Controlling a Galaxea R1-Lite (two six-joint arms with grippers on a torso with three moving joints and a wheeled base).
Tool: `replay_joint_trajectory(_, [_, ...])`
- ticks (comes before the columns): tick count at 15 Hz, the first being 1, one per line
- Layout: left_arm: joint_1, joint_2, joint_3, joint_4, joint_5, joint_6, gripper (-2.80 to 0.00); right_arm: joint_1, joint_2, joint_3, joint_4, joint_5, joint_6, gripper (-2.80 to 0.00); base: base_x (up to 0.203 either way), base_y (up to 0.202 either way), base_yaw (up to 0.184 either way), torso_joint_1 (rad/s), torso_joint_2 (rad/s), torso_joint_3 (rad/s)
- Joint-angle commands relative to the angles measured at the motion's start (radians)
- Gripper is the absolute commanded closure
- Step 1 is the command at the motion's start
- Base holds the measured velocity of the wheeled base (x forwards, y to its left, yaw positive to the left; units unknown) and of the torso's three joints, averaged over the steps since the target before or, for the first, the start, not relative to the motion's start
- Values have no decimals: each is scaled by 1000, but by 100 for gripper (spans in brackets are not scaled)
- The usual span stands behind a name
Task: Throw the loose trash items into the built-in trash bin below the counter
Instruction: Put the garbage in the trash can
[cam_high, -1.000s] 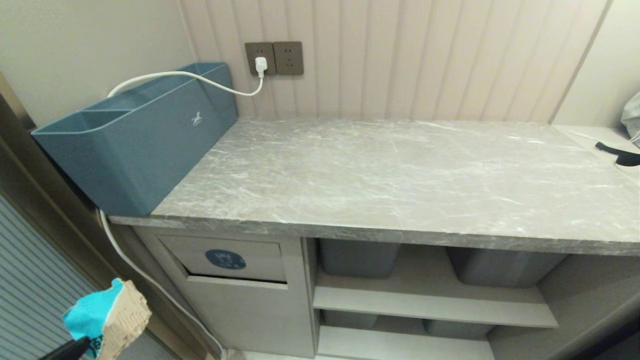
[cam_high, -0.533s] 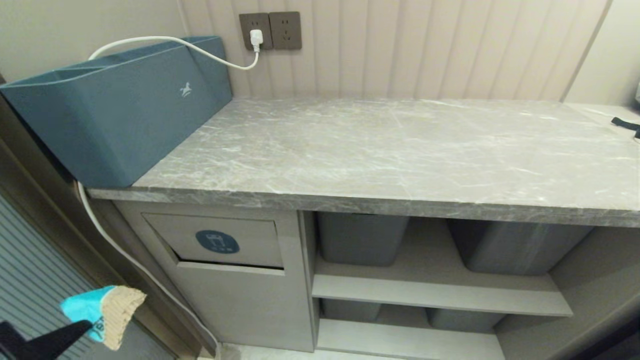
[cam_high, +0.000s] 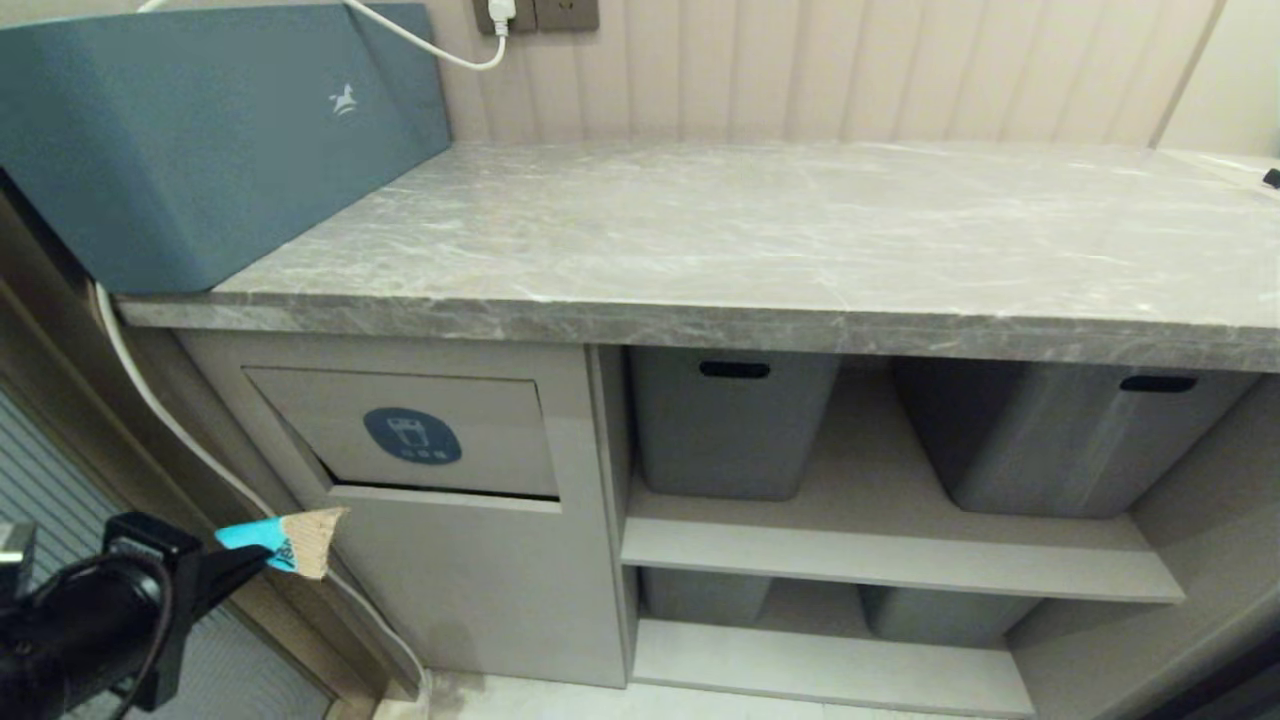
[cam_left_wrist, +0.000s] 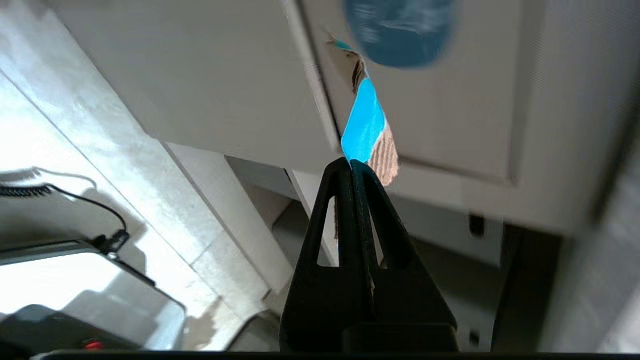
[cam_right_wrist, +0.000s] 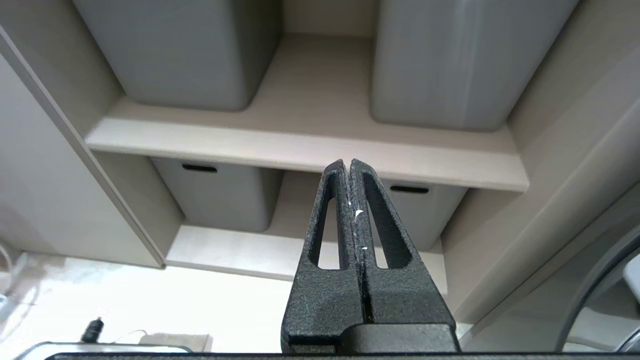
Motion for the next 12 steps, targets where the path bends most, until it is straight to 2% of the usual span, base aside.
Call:
replay_joint_trajectory(1, [-4, 132, -11, -39, 0, -23, 0, 0, 0, 0, 0, 0, -5, 0, 0, 0, 0, -105, 301, 183])
replay_joint_trajectory(5, [-41, 320, -53, -226, 5, -66, 0, 0, 0, 0, 0, 0, -10, 0, 0, 0, 0, -30, 87, 62])
replay_joint_trajectory(8, [-101, 453, -172, -272, 47, -118, 0, 0, 0, 0, 0, 0, -17, 0, 0, 0, 0, 0, 0, 0])
replay_joint_trajectory(12, [-127, 638, -278, -345, 82, -148, 0, 0, 0, 0, 2, 3, -40, 0, 0, 0, 0, 0, 0, 0])
